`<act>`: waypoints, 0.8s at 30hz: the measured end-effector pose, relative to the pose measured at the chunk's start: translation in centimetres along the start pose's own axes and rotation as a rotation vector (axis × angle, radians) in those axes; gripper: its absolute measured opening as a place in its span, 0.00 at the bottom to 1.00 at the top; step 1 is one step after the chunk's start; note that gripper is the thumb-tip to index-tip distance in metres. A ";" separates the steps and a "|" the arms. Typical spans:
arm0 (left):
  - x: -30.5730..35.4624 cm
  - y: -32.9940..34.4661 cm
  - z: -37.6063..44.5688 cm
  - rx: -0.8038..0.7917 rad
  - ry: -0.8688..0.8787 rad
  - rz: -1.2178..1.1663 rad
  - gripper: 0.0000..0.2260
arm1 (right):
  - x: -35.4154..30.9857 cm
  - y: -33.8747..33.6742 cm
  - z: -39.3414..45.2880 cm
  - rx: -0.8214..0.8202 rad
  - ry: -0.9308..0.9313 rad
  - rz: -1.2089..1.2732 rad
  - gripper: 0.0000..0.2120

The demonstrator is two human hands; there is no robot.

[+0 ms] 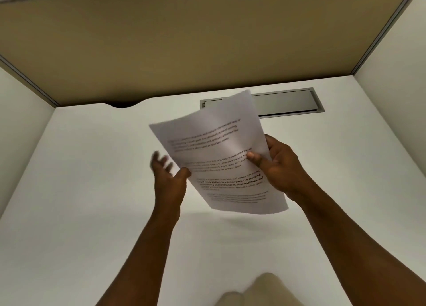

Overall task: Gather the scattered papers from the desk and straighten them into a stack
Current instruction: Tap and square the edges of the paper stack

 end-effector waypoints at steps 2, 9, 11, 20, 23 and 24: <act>-0.6 0.6 0.4 -0.168 -0.061 -0.100 0.22 | 0.2 -0.1 0.2 0.010 0.015 0.137 0.10; 1.4 0.3 0.9 -0.069 0.150 0.163 0.12 | 0.9 -0.8 1.1 0.147 0.019 0.129 0.10; 1.2 0.7 1.0 -0.075 0.189 0.184 0.14 | 1.2 -0.4 1.1 0.184 0.027 0.125 0.09; -0.6 1.1 0.5 0.041 0.337 0.190 0.17 | 3.7 1.6 0.4 0.301 0.087 0.237 0.16; -2.1 1.4 0.4 -0.004 0.300 0.198 0.17 | 5.3 2.5 0.1 0.294 0.152 0.249 0.17; -2.5 1.5 0.4 -0.023 0.283 0.196 0.18 | 5.9 2.8 0.0 0.288 0.179 0.255 0.15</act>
Point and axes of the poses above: each hand's wrist, its own z-axis towards the middle knuckle, its own y-axis out of the palm, x = y × z, the point moved 5 cm from there along z, towards the middle knuckle, and after that the axes turned 2 degrees about -y, right-handed, at the moved point
